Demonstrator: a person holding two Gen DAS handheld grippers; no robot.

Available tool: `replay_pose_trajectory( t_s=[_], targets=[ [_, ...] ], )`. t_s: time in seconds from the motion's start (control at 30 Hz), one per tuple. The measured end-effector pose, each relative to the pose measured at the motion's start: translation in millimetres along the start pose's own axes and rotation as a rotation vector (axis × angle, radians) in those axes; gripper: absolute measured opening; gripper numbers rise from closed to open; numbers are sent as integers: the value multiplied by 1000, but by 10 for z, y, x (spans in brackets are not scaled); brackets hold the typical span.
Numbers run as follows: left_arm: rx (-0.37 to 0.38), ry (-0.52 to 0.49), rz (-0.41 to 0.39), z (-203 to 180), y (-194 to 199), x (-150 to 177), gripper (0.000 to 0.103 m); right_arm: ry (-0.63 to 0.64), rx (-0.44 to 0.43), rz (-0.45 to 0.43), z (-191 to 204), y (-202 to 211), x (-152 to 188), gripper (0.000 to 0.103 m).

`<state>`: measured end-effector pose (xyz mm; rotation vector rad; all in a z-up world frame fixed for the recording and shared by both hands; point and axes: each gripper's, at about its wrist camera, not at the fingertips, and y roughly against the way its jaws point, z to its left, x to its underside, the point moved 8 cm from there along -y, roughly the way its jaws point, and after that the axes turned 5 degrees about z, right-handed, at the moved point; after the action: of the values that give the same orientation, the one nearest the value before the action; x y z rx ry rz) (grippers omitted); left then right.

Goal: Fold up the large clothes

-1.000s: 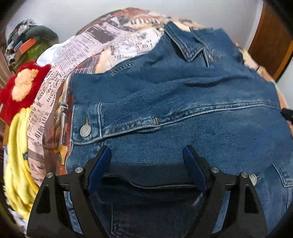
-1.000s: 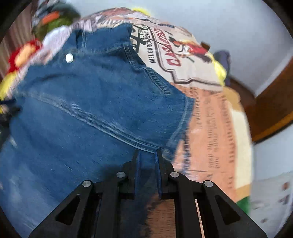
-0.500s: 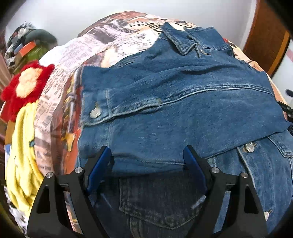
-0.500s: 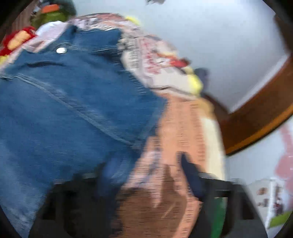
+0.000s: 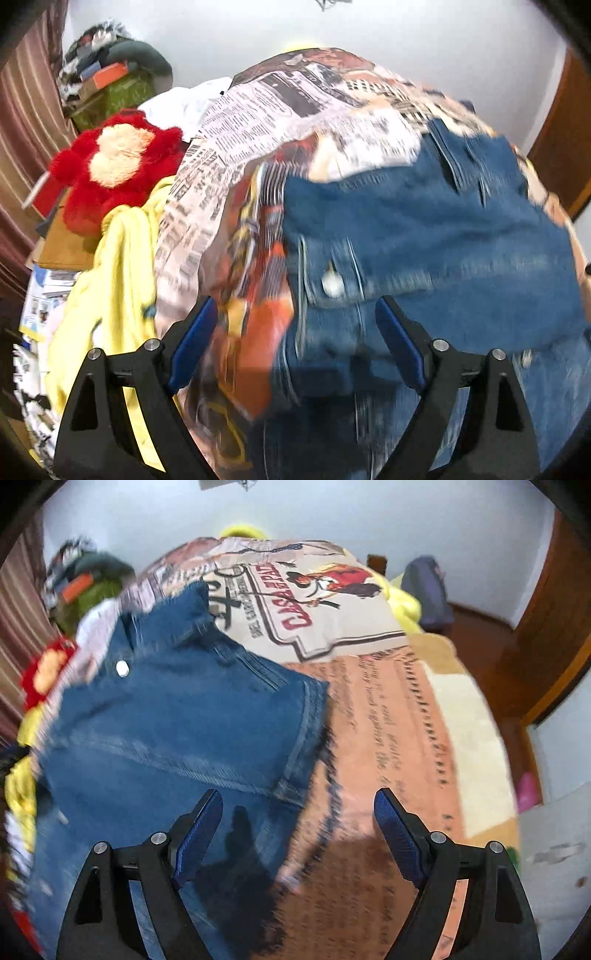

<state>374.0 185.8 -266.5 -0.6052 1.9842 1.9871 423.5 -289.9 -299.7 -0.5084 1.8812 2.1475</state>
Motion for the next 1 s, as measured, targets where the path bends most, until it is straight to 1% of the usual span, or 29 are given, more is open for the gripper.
replay_pose_trajectory(
  t_s=[0.1, 0.23, 0.33, 0.4, 0.47, 0.5, 0.53, 0.57, 0.63, 0.67, 0.7, 0.73, 0.8, 0.9, 1.0],
  targets=[
    [51, 48, 39, 69, -236, -208, 88, -49, -79, 24, 36, -100, -146, 83],
    [94, 70, 119, 49, -649, -403, 87, -97, -132, 62, 10, -288, -299, 83],
    [125, 88, 154, 47, -875, -513, 77, -130, -145, 97, -38, -456, -352, 82],
    [168, 111, 170, 31, -992, -570, 70, -149, -164, 113, -65, -556, -380, 79],
    [209, 126, 168, 9, -1047, -604, 64, -164, -187, 118, -79, -619, -403, 69],
    [219, 127, 164, -5, -1075, -621, 58, -171, -200, 118, -79, -648, -424, 63],
    [220, 123, 162, -24, -1091, -636, 54, -177, -206, 116, -85, -663, -441, 55],
    [215, 118, 159, -38, -1113, -649, 49, -186, -217, 108, -90, -680, -476, 49],
    [198, 112, 151, -55, -1155, -679, 36, -200, -229, 105, -102, -710, -525, 29],
    [193, 110, 148, -64, -1164, -693, 29, -212, -225, 104, -119, -728, -553, 24],
    [188, 104, 144, -85, -1164, -707, 24, -219, -231, 98, -131, -737, -589, 19],
    [180, 96, 137, -98, -1156, -730, 21, -219, -242, 94, -131, -737, -629, 16],
    [147, 67, 113, -139, -1103, -784, 13, -203, -241, 73, -110, -696, -754, 14],
    [89, 51, 68, -130, -977, -903, 11, -154, -211, 25, 6, -571, -1012, 14],
    [67, 69, 28, -38, -803, -1001, 11, -71, -168, -41, 184, -413, -1331, 13]
  ],
)
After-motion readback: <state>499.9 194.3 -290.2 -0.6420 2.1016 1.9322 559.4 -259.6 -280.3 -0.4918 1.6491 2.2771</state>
